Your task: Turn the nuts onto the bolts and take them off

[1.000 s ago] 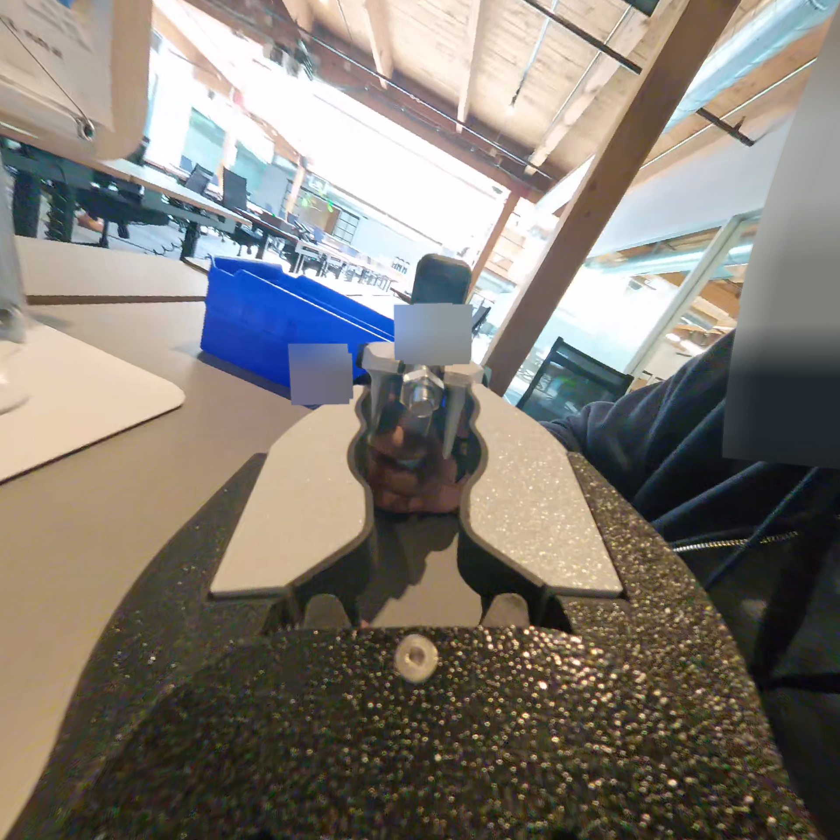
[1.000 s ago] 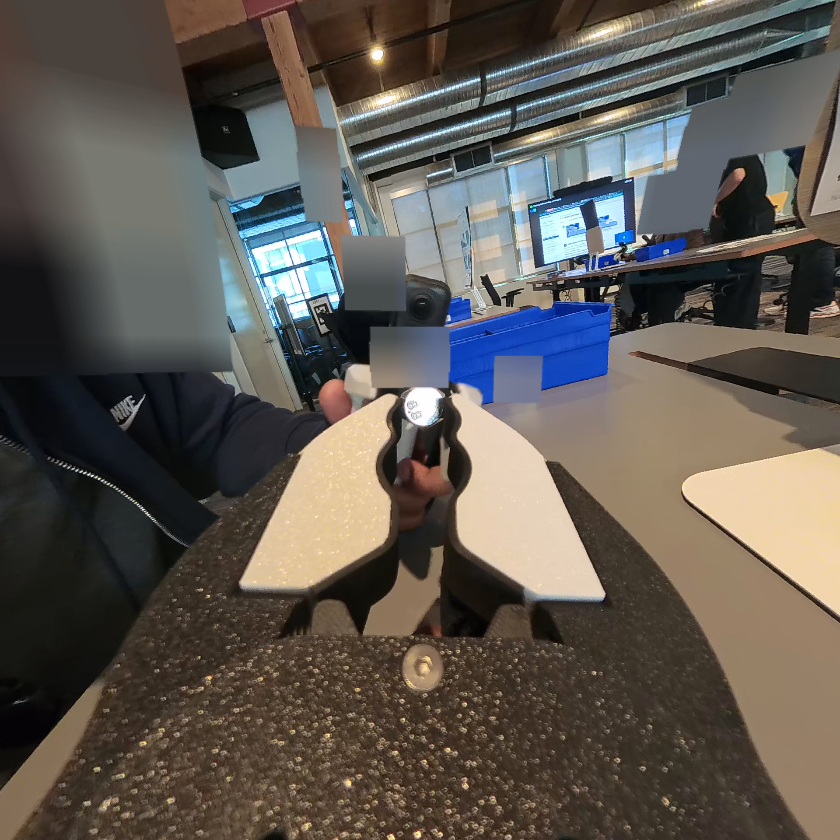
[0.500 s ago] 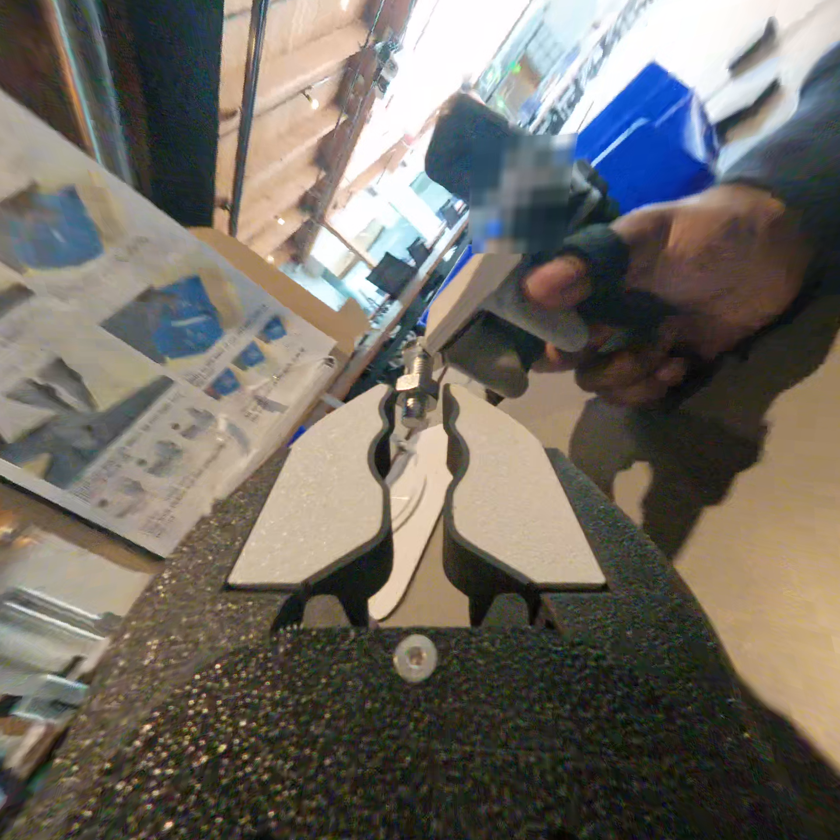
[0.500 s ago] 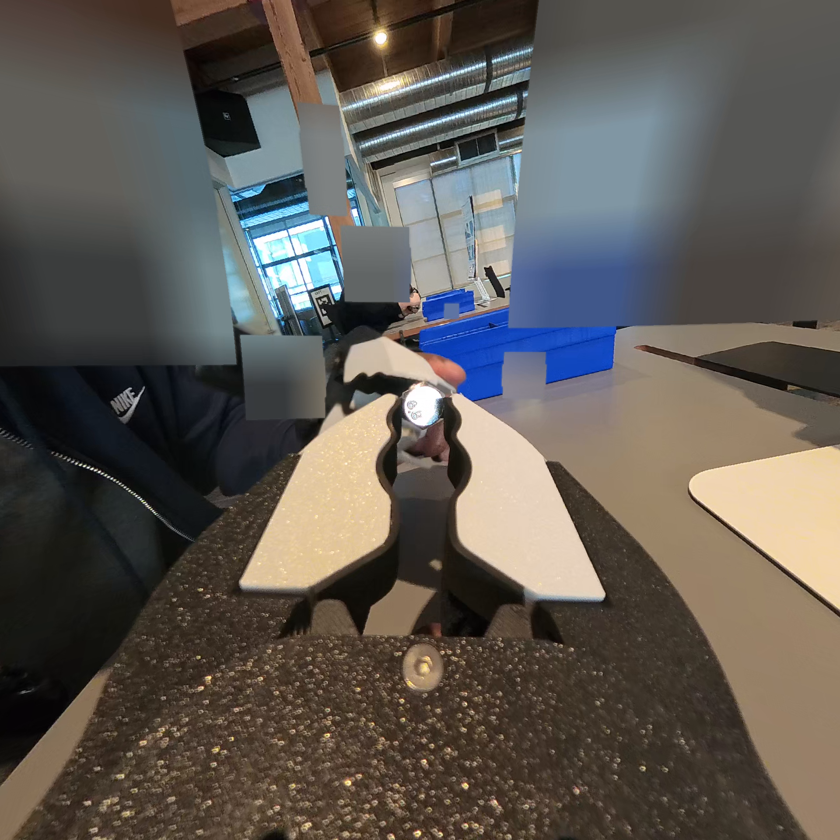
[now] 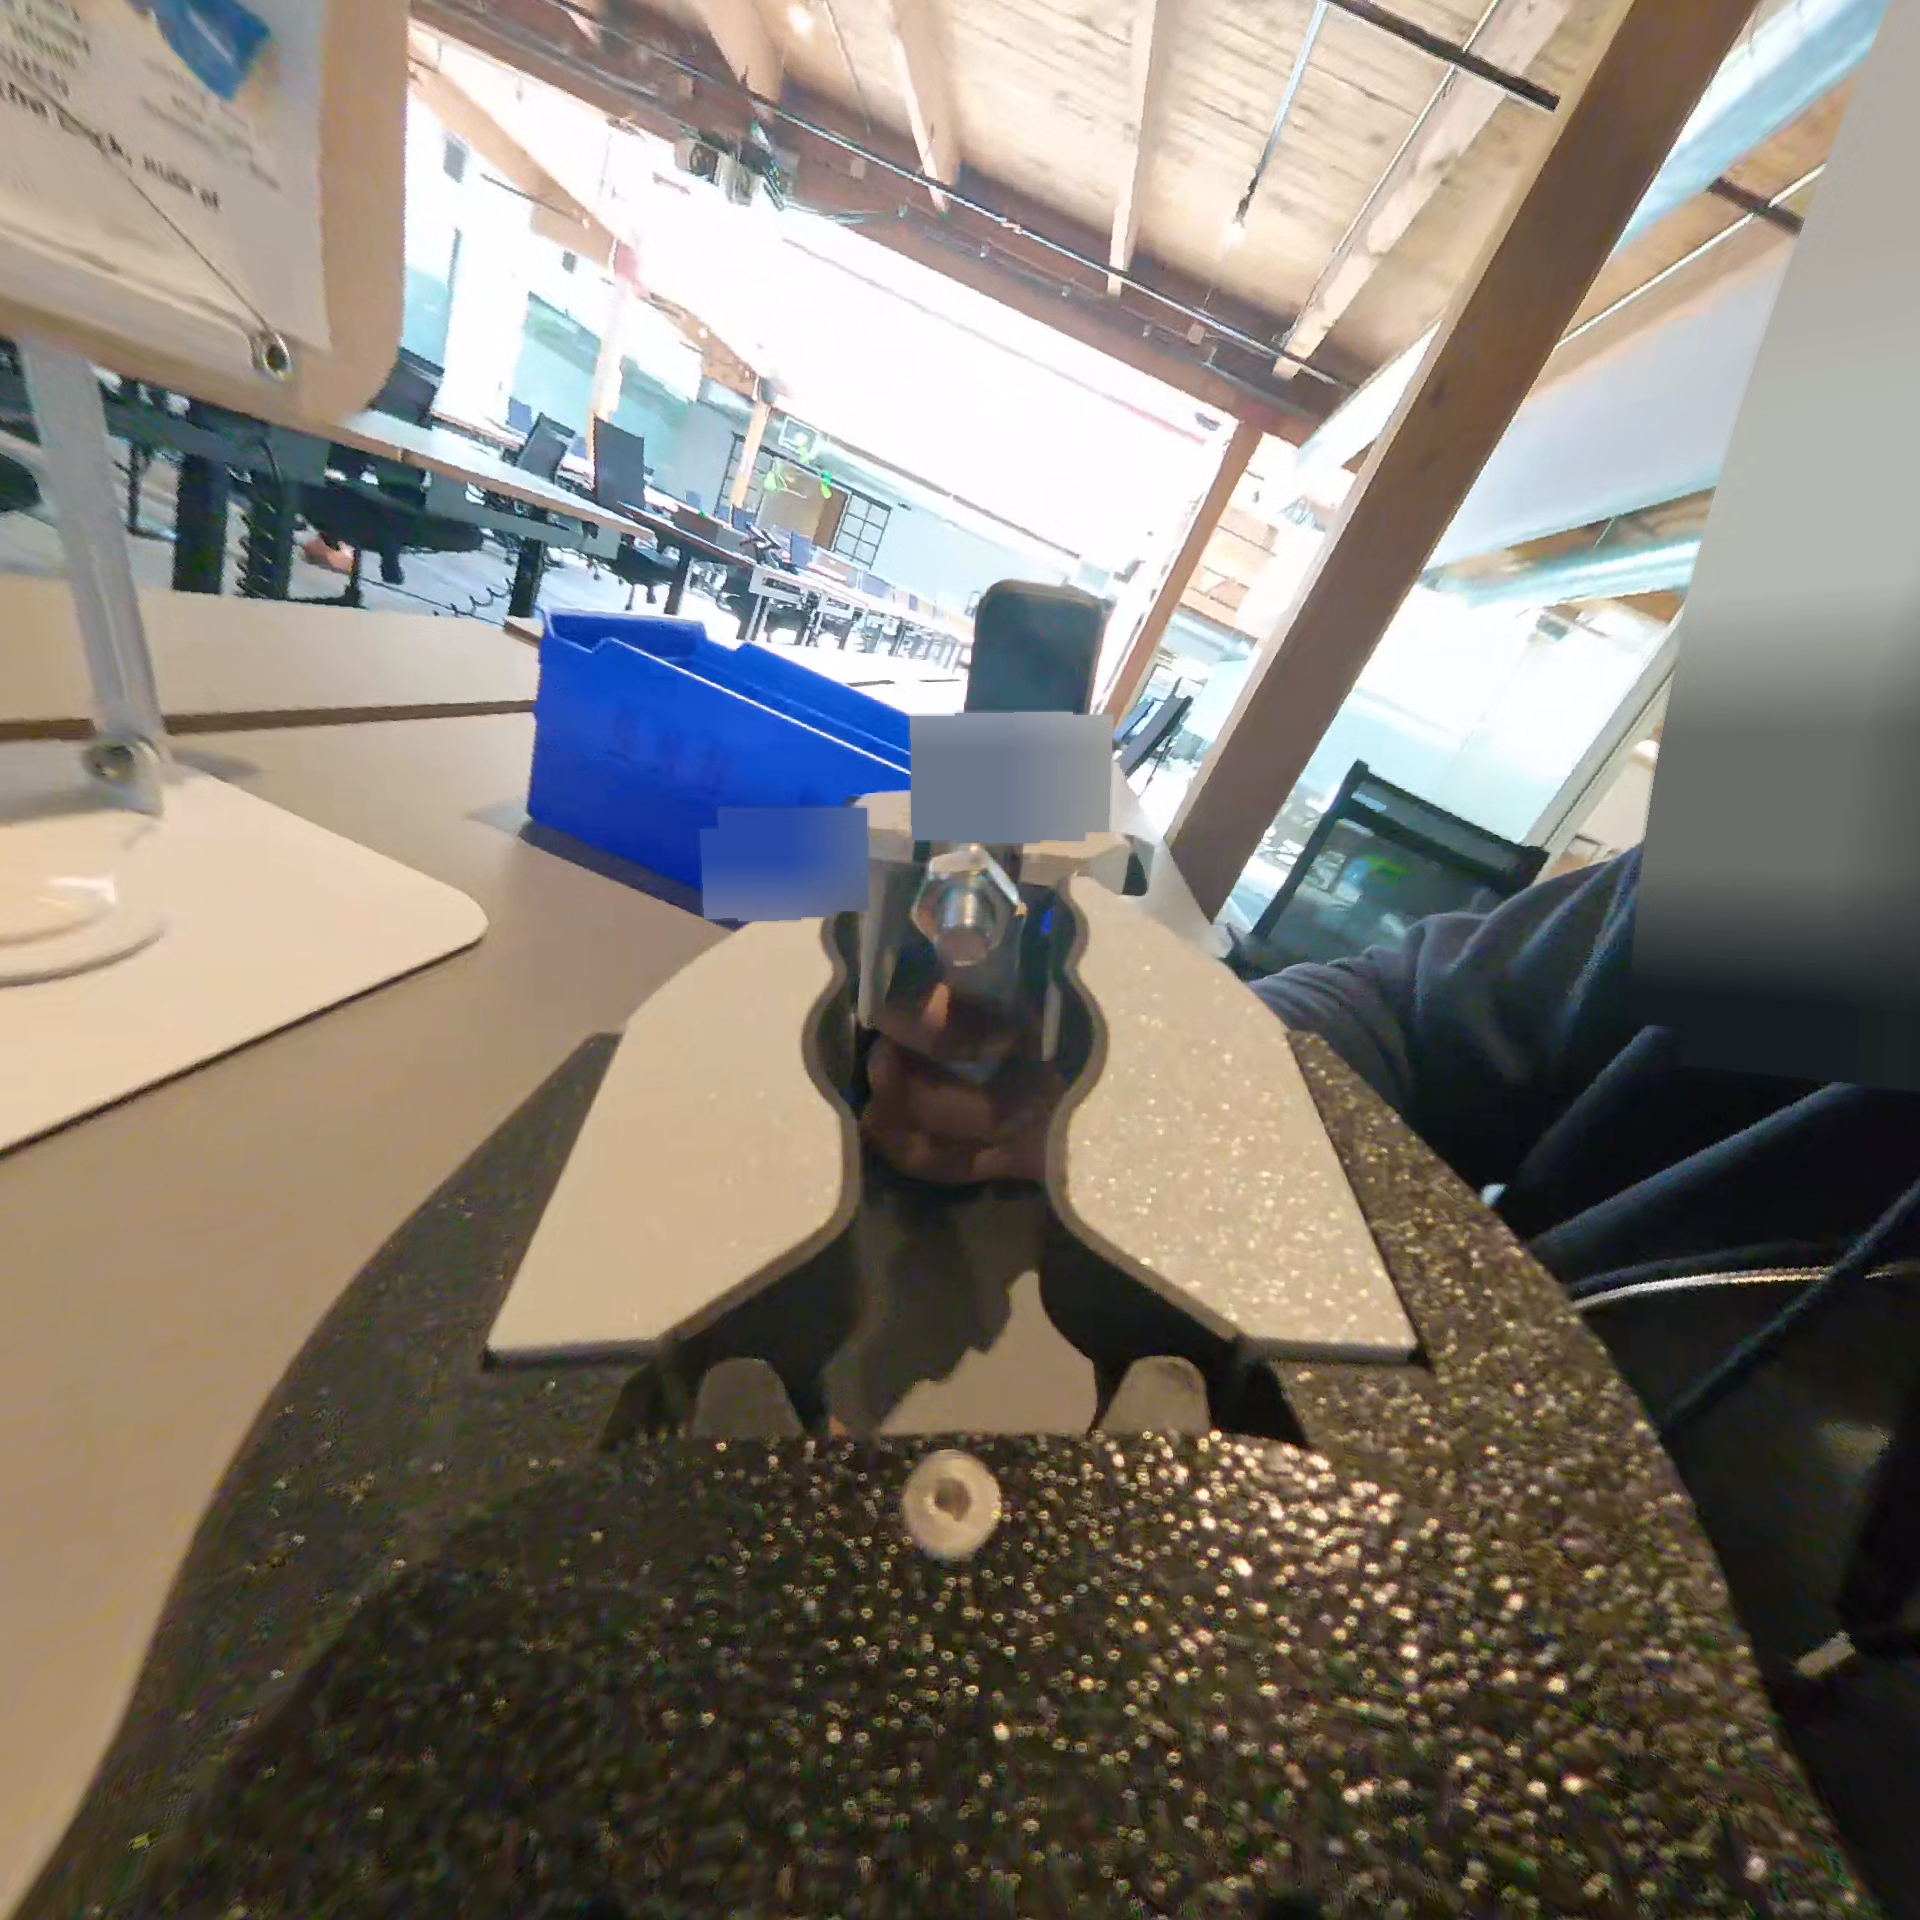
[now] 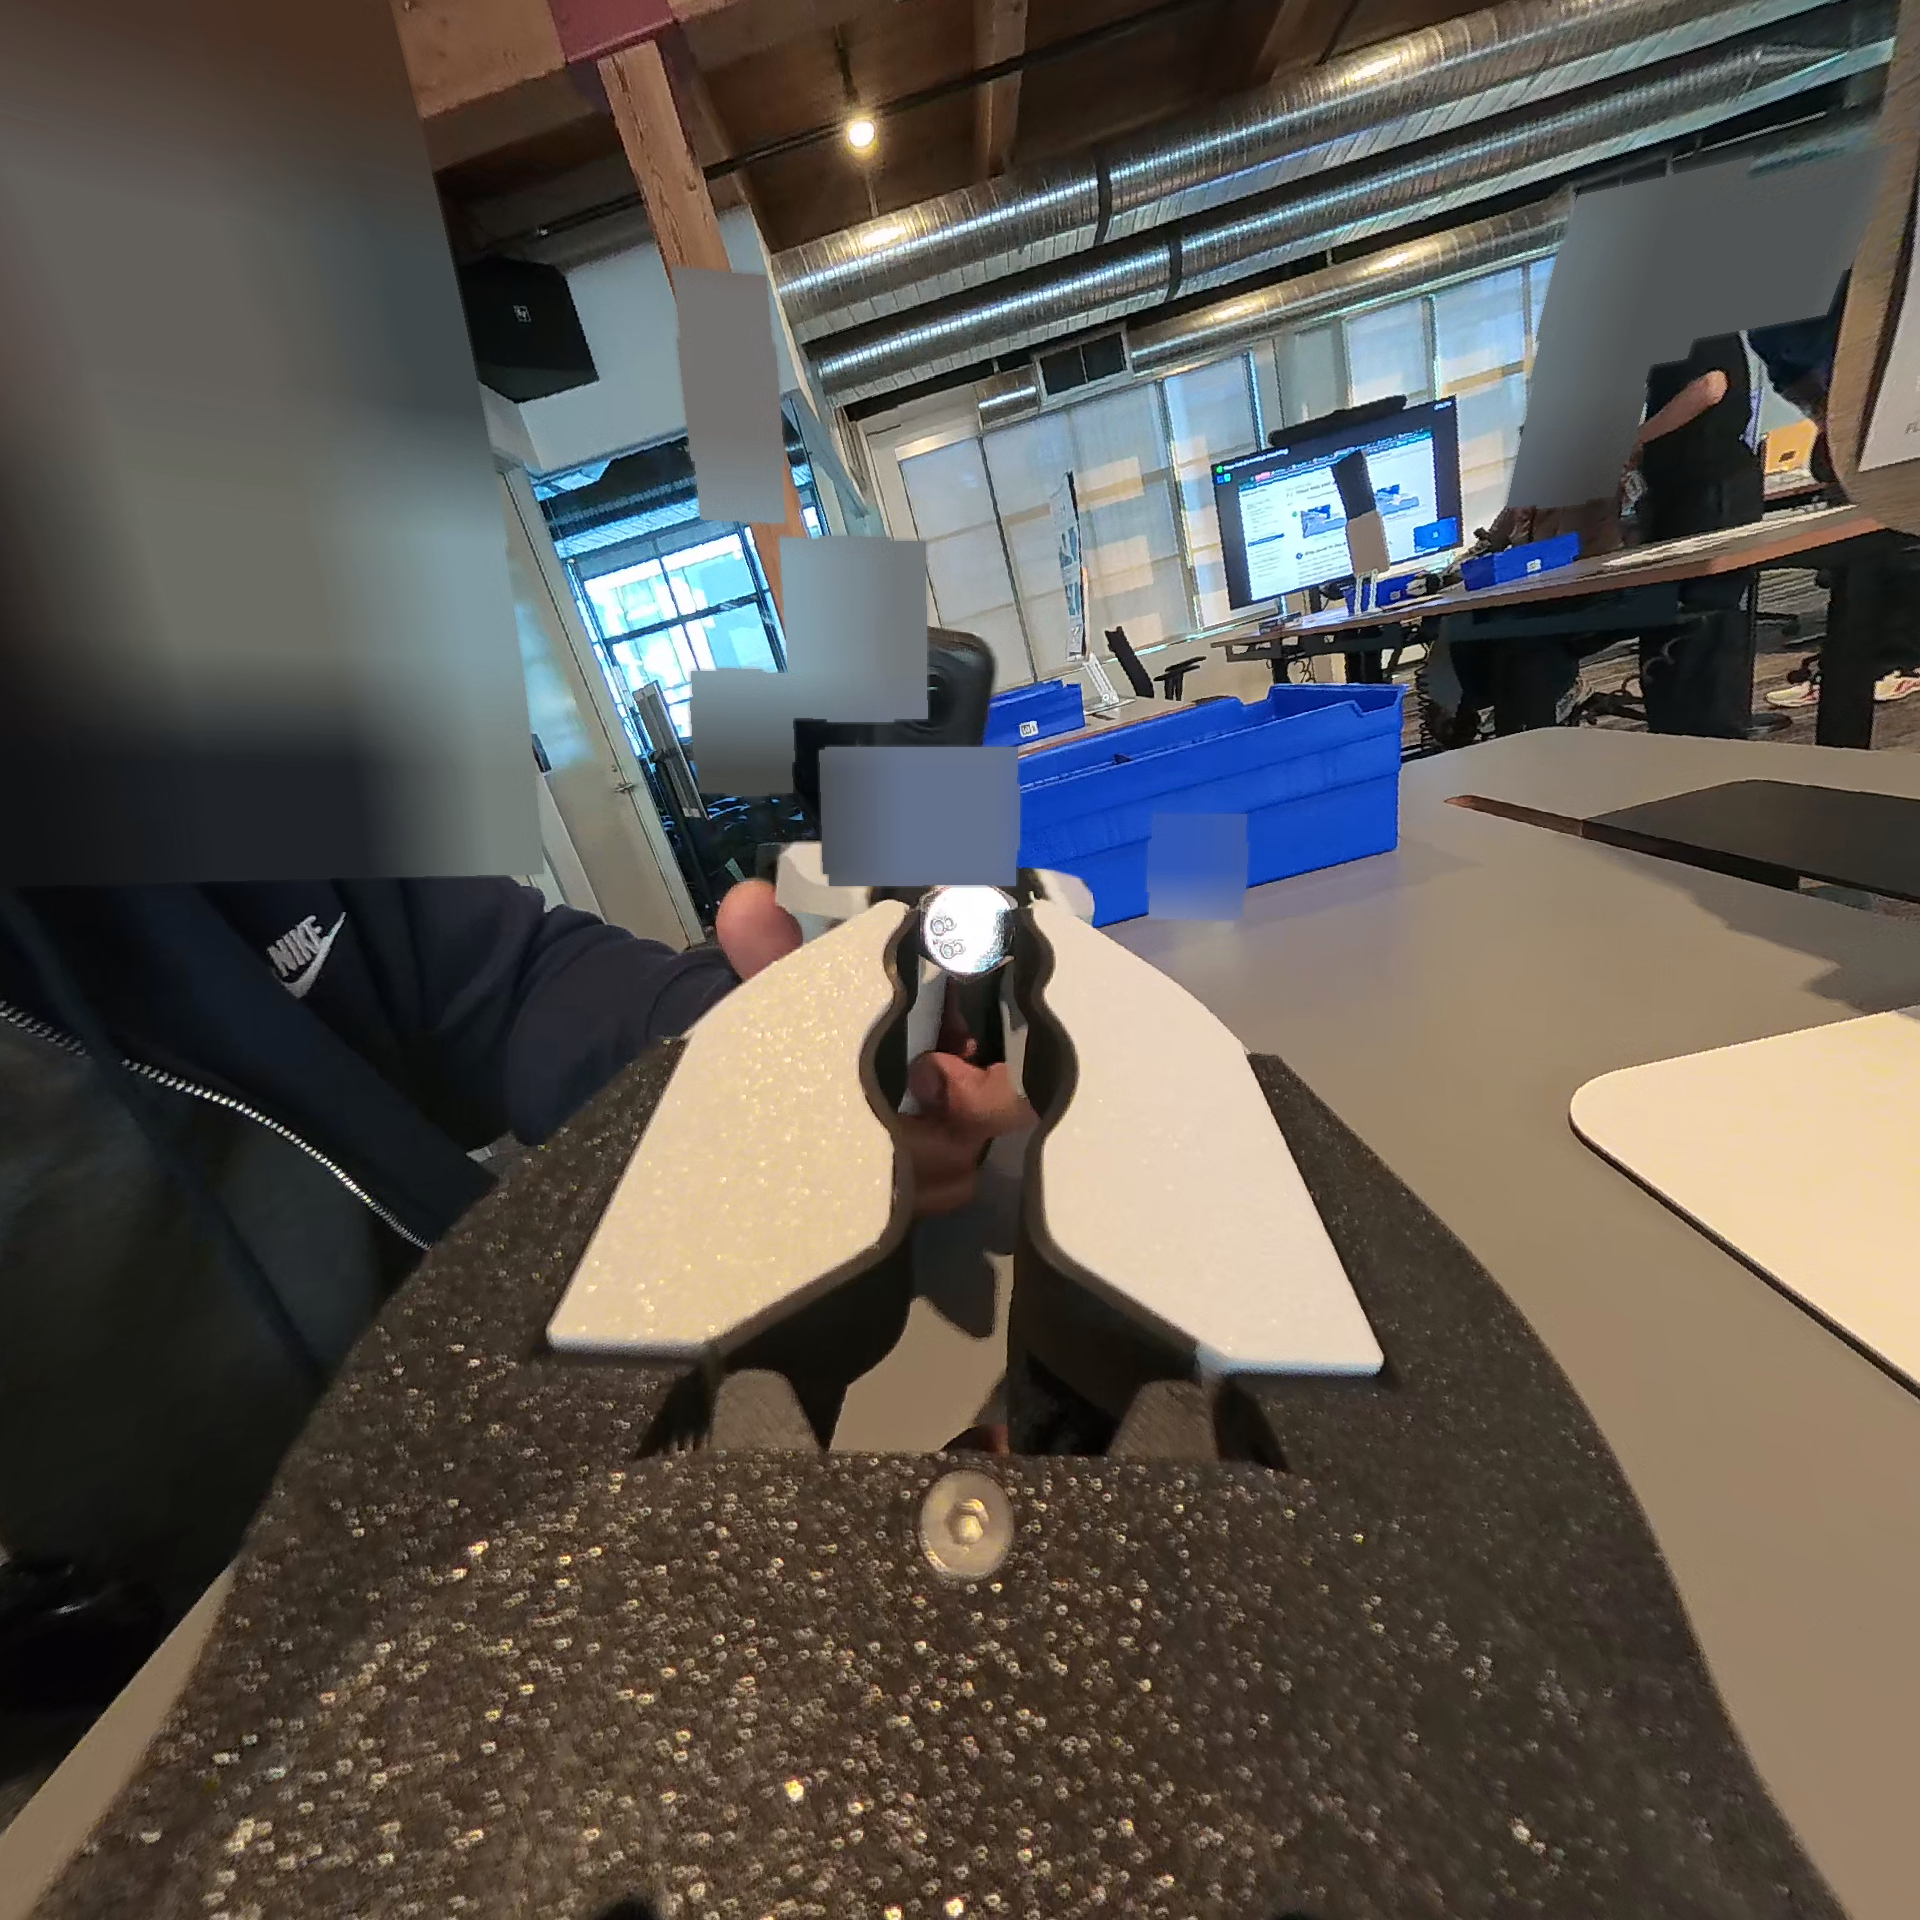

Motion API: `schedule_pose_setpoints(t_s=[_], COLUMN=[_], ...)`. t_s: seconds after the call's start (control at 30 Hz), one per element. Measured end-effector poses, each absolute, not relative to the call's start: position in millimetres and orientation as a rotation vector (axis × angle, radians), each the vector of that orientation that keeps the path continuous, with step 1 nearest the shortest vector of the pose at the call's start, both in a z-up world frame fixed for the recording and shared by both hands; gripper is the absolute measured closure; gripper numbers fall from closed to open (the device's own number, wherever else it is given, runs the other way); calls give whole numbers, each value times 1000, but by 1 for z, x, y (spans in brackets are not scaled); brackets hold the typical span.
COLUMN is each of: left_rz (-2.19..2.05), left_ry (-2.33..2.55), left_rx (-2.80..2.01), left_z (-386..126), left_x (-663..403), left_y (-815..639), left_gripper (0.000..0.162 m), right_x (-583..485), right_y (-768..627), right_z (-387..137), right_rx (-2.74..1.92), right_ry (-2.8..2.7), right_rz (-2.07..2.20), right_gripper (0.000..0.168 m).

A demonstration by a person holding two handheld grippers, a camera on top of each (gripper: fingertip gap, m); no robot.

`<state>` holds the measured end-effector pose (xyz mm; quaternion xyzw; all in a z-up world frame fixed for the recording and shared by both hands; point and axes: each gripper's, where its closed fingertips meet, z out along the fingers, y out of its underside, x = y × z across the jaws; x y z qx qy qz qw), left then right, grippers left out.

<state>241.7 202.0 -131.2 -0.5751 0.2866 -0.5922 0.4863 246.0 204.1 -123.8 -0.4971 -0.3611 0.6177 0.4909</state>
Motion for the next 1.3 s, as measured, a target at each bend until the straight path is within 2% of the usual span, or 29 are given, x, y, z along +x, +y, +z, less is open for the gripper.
schedule_pose_setpoints(t_s=[0.13, 0.27, 0.37, 0.5, 0.57, 0.73, 0.87, 0.97, 1.17, 1.27, 1.3], left_rz=[-1583, -1469, -1056, -204, -11, -669, -1285, -1582, -1751, -1721, -1667], left_ry=[623, 686, 873, 1138, 1161, 916, 692, 591, 567, 631, 648], left_rx=[-1420, -1401, -1313, -1005, -921, -1153, -1409, -1455, -1501, -1495, -1492], left_z=[-129, -130, -132, -134, -132, -116, -127, -131, -136, -137, -136], left_x=[243, 242, 242, 241, 241, 236, 231, 231, 239, 242, 242], left_y=[200, 200, 201, 202, 201, 202, 215, 213, 206, 201, 201], left_gripper=[144, 145, 145, 145, 145, 134, 131, 131, 131, 145, 145], right_x=[244, 243, 243, 243, 244, 247, 247, 247, 245, 246, 246], right_y=[202, 202, 202, 202, 203, 206, 206, 207, 205, 206, 206], right_z=[-125, -126, -126, -126, -126, -124, -124, -124, -125, -125, -125], right_rx=[-1210, -1213, -1217, -1219, -1215, -1211, -1211, -1211, -1216, -1219, -1219], right_ry=[-899, -904, -903, -900, -894, -861, -863, -857, -877, -870, -867], right_rz=[1485, 1484, 1488, 1485, 1491, 1509, 1509, 1513, 1502, 1503, 1504], right_gripper=[152, 152, 152, 152, 152, 152, 152, 152, 152, 152, 152])
